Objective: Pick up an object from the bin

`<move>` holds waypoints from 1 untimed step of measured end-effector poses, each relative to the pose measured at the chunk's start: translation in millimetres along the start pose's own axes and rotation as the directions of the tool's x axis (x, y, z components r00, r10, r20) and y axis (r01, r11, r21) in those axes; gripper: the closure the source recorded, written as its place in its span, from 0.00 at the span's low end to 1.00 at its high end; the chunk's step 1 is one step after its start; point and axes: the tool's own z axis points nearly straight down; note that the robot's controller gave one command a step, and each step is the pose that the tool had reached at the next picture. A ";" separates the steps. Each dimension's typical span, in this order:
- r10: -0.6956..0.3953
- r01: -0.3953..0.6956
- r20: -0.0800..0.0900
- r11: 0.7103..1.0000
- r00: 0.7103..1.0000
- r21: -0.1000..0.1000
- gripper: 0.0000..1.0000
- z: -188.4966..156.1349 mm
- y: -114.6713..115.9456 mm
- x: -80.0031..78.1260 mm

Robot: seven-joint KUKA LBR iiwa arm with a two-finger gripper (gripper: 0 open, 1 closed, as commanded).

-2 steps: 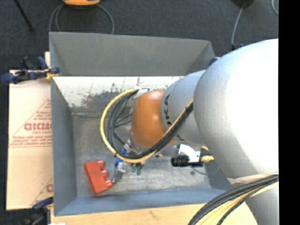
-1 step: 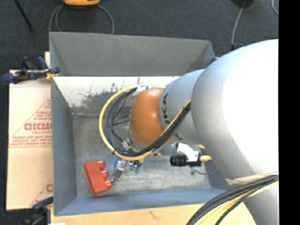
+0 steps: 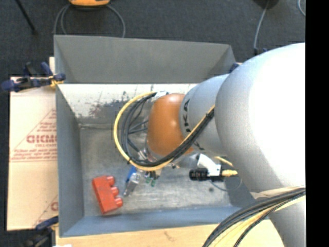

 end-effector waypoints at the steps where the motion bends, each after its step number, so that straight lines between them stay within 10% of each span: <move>1: 0.000 0.000 0.006 1.000 1.000 -0.002 1.00 -2.3 0.3 -2.6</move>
Offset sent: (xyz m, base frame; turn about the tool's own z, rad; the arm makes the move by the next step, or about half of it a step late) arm 0.0000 0.0000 0.0000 0.0000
